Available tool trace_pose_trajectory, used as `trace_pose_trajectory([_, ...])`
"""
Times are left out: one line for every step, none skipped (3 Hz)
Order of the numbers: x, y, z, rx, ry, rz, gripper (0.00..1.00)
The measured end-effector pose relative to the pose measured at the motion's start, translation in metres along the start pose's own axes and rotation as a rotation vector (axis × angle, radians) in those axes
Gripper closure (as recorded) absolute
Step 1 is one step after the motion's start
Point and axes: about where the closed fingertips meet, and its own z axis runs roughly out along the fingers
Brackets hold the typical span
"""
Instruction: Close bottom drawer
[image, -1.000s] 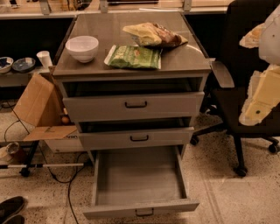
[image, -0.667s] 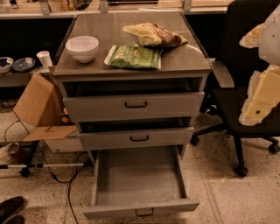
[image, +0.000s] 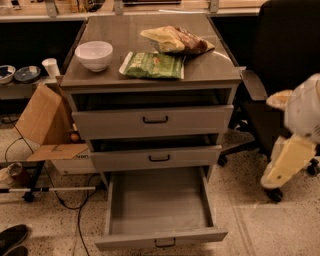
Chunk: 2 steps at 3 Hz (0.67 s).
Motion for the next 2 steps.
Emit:
trace_pose_trajectory([0.04,0.033,0.069,-0.049,-0.056,0.085,0.0])
trace_pose_trajectory([0.083,0.081,0.152,-0.112,-0.112,0.174,0.0])
